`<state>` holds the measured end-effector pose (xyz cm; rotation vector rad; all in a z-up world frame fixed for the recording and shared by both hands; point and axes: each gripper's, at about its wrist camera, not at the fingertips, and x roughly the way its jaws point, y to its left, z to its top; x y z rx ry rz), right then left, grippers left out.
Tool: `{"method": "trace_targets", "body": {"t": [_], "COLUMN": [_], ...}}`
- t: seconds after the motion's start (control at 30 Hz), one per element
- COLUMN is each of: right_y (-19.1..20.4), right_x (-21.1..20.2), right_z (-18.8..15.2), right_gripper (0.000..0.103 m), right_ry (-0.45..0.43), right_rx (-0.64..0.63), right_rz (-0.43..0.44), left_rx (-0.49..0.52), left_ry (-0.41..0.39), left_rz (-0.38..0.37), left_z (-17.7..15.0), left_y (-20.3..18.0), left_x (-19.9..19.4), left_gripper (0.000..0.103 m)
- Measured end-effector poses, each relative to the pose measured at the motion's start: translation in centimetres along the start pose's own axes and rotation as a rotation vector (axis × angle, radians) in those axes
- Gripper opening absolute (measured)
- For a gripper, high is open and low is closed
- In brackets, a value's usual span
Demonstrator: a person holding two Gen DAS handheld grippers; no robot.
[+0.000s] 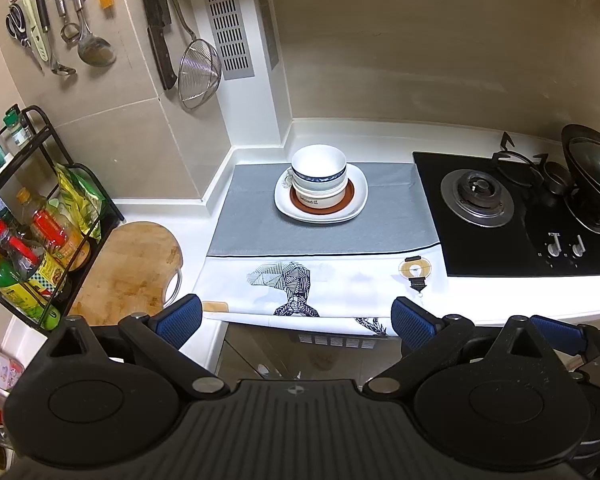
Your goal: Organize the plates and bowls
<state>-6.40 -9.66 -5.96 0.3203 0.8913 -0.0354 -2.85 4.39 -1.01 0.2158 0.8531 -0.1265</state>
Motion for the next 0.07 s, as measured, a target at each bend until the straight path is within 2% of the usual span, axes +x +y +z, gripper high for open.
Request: {"method": "trace_targets", "body": {"t": [0.07], "right_y": [0.35], "right_x": [0.45], "right_z": [0.13], "right_gripper": [0.103], "right_ry": [0.002], "right_rx": [-0.004], "right_rz": [-0.004], "left_rx": [-0.002], "left_ry": [0.002], "left_rz": [-0.006], "left_z": [0.13], "left_y": [0.4], "left_x": [0.55], "left_gripper": [0.101]}}
